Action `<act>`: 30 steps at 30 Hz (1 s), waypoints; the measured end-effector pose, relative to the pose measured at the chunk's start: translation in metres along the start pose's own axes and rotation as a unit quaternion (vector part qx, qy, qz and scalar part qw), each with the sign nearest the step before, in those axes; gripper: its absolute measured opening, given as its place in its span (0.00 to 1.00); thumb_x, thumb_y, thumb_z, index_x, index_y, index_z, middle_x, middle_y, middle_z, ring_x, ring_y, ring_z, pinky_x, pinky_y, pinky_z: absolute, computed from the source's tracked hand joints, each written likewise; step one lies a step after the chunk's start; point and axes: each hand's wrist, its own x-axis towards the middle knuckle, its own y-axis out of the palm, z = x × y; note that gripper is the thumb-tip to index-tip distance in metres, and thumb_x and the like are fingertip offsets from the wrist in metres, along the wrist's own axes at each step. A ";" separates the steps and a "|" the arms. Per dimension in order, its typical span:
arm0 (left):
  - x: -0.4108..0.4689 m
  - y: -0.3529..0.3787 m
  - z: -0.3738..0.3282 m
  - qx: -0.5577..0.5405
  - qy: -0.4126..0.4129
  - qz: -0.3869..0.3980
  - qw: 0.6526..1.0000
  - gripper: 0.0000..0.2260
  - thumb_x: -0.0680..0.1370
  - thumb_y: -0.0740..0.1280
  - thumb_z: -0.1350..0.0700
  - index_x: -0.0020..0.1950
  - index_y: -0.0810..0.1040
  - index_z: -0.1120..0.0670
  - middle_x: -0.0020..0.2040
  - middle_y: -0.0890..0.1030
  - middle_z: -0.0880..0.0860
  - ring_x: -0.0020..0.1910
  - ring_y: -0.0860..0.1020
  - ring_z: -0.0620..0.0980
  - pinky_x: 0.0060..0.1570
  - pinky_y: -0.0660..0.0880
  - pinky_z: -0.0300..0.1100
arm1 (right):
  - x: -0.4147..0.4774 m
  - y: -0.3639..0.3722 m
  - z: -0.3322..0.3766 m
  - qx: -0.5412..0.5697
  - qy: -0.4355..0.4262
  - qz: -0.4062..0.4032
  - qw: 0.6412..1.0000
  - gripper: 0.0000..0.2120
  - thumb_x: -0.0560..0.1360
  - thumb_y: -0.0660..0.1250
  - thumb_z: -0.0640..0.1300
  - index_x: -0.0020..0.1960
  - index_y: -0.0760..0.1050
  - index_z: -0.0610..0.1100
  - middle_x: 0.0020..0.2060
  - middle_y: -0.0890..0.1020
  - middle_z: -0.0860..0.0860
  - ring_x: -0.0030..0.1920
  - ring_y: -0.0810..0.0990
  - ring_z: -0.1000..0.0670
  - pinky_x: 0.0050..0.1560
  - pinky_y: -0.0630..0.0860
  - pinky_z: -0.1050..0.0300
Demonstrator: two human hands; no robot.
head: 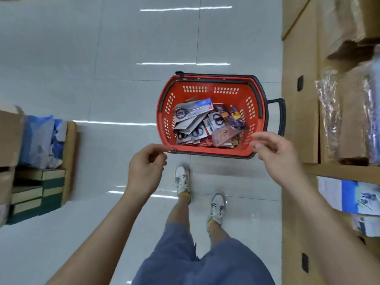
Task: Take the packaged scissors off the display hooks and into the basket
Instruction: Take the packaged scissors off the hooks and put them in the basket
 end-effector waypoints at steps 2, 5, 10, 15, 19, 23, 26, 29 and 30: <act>0.030 0.009 0.005 0.013 -0.008 0.012 1.000 0.16 0.76 0.64 0.66 0.42 0.82 0.45 0.35 0.82 0.44 0.36 0.80 0.44 0.47 0.80 0.51 | 0.029 0.020 0.000 0.004 0.019 -0.007 1.000 0.14 0.78 0.66 0.38 0.50 0.79 0.58 0.47 0.85 0.50 0.51 0.83 0.49 0.59 0.79 0.42; 0.082 0.024 0.014 0.038 -0.014 0.035 0.999 0.15 0.76 0.65 0.65 0.41 0.82 0.45 0.36 0.83 0.45 0.36 0.80 0.44 0.48 0.81 0.52 | 0.074 0.051 -0.003 0.009 0.039 -0.010 0.999 0.15 0.78 0.64 0.36 0.57 0.77 0.54 0.48 0.84 0.52 0.52 0.83 0.50 0.61 0.78 0.44; 0.181 0.057 0.027 0.092 -0.002 0.087 0.992 0.13 0.80 0.63 0.62 0.44 0.80 0.44 0.44 0.80 0.36 0.49 0.80 0.47 0.50 0.80 0.45 | 0.155 0.101 -0.024 0.014 0.070 -0.010 0.997 0.17 0.78 0.64 0.35 0.62 0.76 0.53 0.52 0.84 0.52 0.52 0.83 0.50 0.57 0.80 0.44; 0.268 0.105 0.050 0.235 0.055 0.131 0.962 0.10 0.78 0.64 0.61 0.53 0.82 0.51 0.52 0.82 0.48 0.53 0.78 0.50 0.52 0.73 0.40 | 0.235 0.147 -0.066 0.006 0.088 0.013 0.996 0.21 0.77 0.64 0.34 0.65 0.73 0.54 0.54 0.83 0.49 0.48 0.81 0.49 0.50 0.79 0.50; 0.327 0.150 0.087 0.359 0.137 0.145 0.912 0.14 0.76 0.70 0.54 0.62 0.80 0.53 0.65 0.75 0.54 0.66 0.70 0.55 0.62 0.67 0.45 | 0.297 0.188 -0.108 -0.049 0.070 0.034 0.996 0.24 0.77 0.61 0.33 0.70 0.69 0.49 0.56 0.80 0.48 0.44 0.77 0.56 0.50 0.74 0.59; 0.362 0.201 0.124 0.431 0.180 0.164 0.869 0.21 0.76 0.70 0.47 0.66 0.76 0.54 0.67 0.72 0.55 0.68 0.67 0.57 0.62 0.72 0.51 | 0.340 0.221 -0.144 -0.118 0.064 0.054 0.989 0.25 0.76 0.64 0.38 0.72 0.66 0.50 0.50 0.76 0.51 0.51 0.78 0.46 0.52 0.72 0.53; 0.385 0.232 0.148 0.453 0.192 0.188 0.850 0.21 0.81 0.62 0.44 0.69 0.71 0.55 0.68 0.70 0.55 0.67 0.68 0.57 0.60 0.73 0.52 | 0.374 0.242 -0.165 -0.133 0.082 0.060 0.986 0.26 0.76 0.66 0.40 0.72 0.65 0.49 0.55 0.78 0.51 0.57 0.77 0.46 0.52 0.67 0.58; 0.403 0.251 0.167 0.471 0.160 0.219 0.840 0.31 0.78 0.65 0.42 0.76 0.59 0.53 0.75 0.62 0.59 0.72 0.62 0.63 0.67 0.69 0.59 | 0.408 0.256 -0.170 -0.092 0.136 0.067 0.984 0.32 0.77 0.68 0.46 0.77 0.58 0.48 0.61 0.75 0.52 0.60 0.74 0.50 0.56 0.67 0.59; 0.407 0.256 0.170 0.481 0.148 0.228 0.834 0.37 0.75 0.69 0.44 0.77 0.54 0.52 0.76 0.59 0.60 0.74 0.58 0.65 0.68 0.67 0.60 | 0.419 0.261 -0.173 -0.075 0.136 0.056 0.986 0.32 0.77 0.69 0.46 0.77 0.59 0.47 0.63 0.75 0.51 0.62 0.74 0.49 0.60 0.69 0.57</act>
